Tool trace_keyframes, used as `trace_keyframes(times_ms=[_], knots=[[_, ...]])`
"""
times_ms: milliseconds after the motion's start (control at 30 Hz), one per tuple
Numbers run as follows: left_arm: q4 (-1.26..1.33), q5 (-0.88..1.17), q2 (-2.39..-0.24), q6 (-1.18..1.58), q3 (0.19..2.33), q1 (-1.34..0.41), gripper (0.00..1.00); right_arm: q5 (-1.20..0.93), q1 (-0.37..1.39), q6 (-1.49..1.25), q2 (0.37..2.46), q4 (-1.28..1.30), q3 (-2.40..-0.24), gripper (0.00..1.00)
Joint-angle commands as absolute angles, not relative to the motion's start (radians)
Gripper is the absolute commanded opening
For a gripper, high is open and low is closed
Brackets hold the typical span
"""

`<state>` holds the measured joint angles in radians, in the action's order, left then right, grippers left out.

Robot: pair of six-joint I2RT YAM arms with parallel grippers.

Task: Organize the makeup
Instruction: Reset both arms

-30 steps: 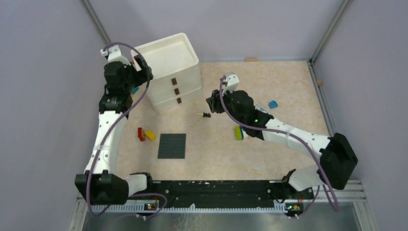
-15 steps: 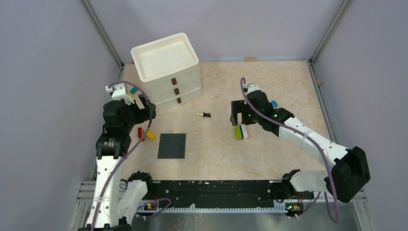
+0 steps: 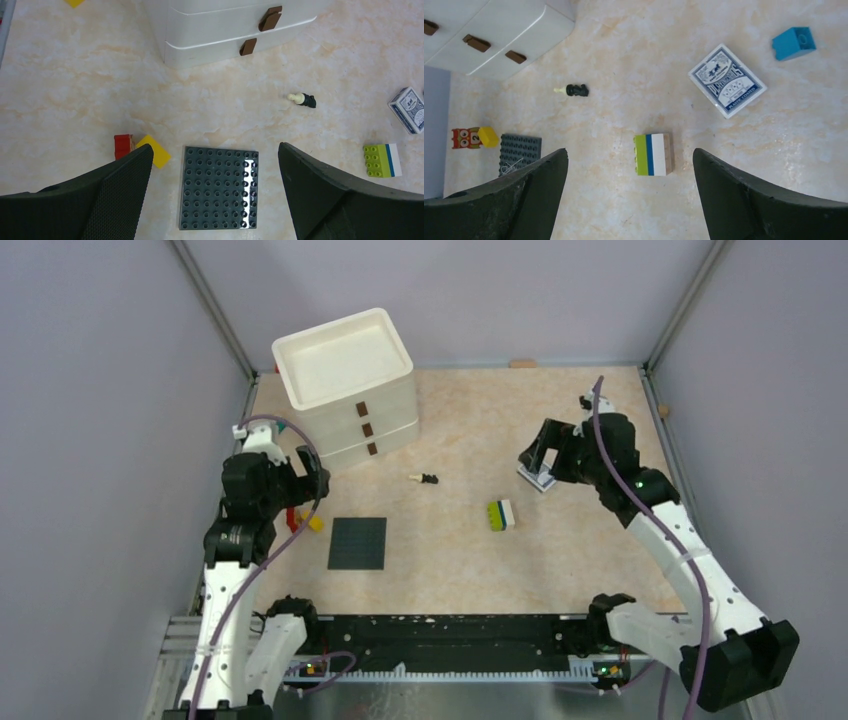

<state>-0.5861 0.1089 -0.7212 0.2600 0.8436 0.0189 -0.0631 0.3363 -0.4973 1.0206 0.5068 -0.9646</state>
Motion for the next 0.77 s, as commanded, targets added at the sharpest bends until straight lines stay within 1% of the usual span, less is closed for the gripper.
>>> trace_keyframes(times_ms=[0, 167, 267, 333, 400, 567, 667, 733], knots=[[-0.603, 0.095, -0.788, 0.263, 0.996, 0.02, 0.99, -0.049, 0.287, -0.433, 1.093, 0.678, -1.092, 0.93], [-0.69, 0.08, -0.867, 0.255, 1.193, 0.02, 0.99, -0.019, 0.288, -0.398, 1.123, 0.746, -1.16, 0.94], [-0.725, 0.1, -0.91, 0.256, 1.281, 0.02, 0.99, 0.043, 0.287, -0.464, 1.123, 0.782, -1.215, 0.94], [-0.739, 0.125, -0.94, 0.256, 1.328, 0.02, 0.99, 0.043, 0.288, -0.475, 1.115, 0.793, -1.248, 0.94], [-0.745, 0.148, -0.956, 0.251, 1.352, 0.02, 0.99, 0.055, 0.286, -0.507, 1.097, 0.788, -1.262, 0.94], [-0.736, 0.17, -0.969, 0.23, 1.345, 0.02, 0.99, 0.008, 0.287, -0.53, 1.062, 0.741, -1.255, 0.95], [-0.748, 0.174, -0.993, 0.225, 1.339, 0.02, 0.99, 0.066, 0.286, -0.523, 1.059, 0.743, -1.239, 0.95], [-0.734, 0.156, -0.979, 0.228, 1.325, 0.02, 0.99, 0.102, 0.284, -0.516, 1.081, 0.777, -1.256, 0.99]])
